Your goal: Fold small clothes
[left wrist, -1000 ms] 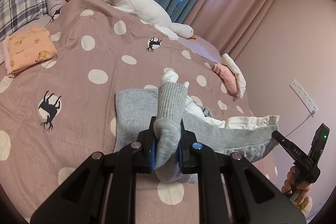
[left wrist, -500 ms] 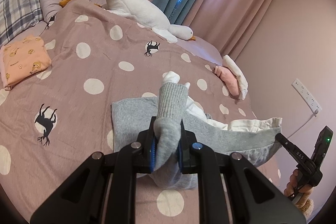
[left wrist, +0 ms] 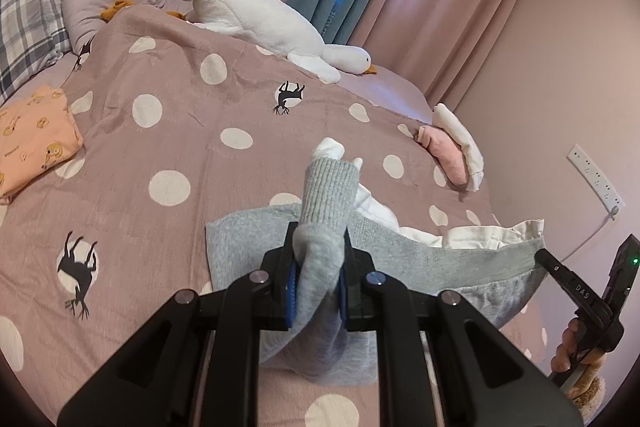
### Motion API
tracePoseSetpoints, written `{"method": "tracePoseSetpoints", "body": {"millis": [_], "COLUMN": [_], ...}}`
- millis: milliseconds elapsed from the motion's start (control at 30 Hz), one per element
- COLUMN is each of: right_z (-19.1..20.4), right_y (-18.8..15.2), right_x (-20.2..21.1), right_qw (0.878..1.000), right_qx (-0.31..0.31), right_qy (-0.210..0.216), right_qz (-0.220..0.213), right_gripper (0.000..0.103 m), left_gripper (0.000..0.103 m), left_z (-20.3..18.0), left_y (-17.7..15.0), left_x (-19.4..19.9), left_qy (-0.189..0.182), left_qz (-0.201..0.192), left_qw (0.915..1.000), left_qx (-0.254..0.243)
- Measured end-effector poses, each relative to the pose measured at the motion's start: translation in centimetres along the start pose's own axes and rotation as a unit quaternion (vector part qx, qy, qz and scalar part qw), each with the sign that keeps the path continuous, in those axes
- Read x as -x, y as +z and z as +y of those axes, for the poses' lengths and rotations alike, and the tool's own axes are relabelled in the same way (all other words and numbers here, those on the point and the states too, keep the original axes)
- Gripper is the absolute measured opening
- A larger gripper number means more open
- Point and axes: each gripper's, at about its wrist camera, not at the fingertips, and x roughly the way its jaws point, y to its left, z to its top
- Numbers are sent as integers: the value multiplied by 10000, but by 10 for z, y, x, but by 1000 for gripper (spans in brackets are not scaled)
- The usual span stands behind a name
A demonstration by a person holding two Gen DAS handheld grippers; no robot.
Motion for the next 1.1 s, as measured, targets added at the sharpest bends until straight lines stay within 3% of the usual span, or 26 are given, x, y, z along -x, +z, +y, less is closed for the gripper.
{"method": "tracePoseSetpoints", "body": {"millis": [700,933,1100], "right_z": [5,-2,-8], "right_y": [37,37,27], "right_x": [-100,-156,-195], "right_qw": [9992,9964,9918], "right_qx": [175,-45,-8], "right_qy": [-65,-135,-395], "right_qz": [348,830,1217], "right_gripper": [13,13,13], "left_gripper": [14,14,14], "left_z": [28,52,61], "left_y": [52,54,46], "left_x": [-105,-157,-192], "left_qy": [346,409,787], "left_qz": [452,903,1245], "left_qw": [9981,9928,9873], "left_qx": [237,671,590]}}
